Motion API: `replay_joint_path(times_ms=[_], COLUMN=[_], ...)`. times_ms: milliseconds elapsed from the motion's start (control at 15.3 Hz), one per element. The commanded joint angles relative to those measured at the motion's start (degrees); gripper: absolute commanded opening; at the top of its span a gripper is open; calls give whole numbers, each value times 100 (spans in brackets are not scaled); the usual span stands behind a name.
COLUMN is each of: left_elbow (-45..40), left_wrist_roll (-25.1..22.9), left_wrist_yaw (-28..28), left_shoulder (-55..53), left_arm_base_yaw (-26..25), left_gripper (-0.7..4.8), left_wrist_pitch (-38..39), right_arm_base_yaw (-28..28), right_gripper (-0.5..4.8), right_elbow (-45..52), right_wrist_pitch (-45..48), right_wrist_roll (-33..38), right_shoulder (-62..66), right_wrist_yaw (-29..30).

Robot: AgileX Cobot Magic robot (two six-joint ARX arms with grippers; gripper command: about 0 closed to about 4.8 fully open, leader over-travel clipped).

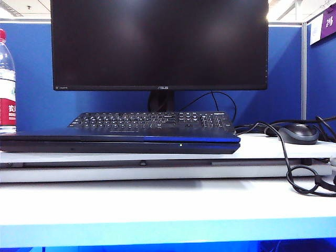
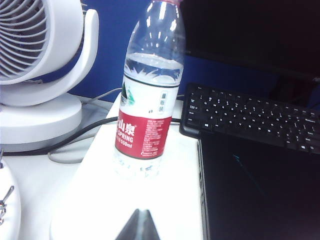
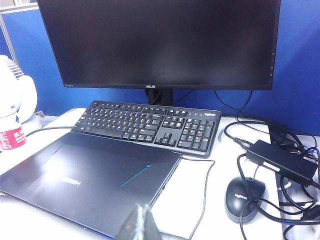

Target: Close the lid of the black laptop.

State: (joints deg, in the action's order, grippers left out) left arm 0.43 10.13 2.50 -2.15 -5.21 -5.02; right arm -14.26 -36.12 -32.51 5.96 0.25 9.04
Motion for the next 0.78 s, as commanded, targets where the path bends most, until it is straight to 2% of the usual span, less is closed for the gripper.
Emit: replay_joint_path(times_ms=[65, 392, 784], left_elbow=[0, 0, 0], left_wrist_roll=[15, 17, 17], left_wrist_yaw=[26, 9, 24], left_shoulder=[181, 201, 199], left_arm_base_yaw=[146, 337, 328], left_gripper=[-4, -4, -4], left_wrist_pitch=[131, 280, 269], right_arm_base_yaw=[0, 0, 0], right_gripper=[-1, -1, -1], right_elbow=[-33, -33, -33], right_wrist_pitch=[61, 61, 61], right_wrist_roll=[4, 4, 7], right_shoulder=[-9, -9, -9], right_wrist_yaw=[7, 7, 7])
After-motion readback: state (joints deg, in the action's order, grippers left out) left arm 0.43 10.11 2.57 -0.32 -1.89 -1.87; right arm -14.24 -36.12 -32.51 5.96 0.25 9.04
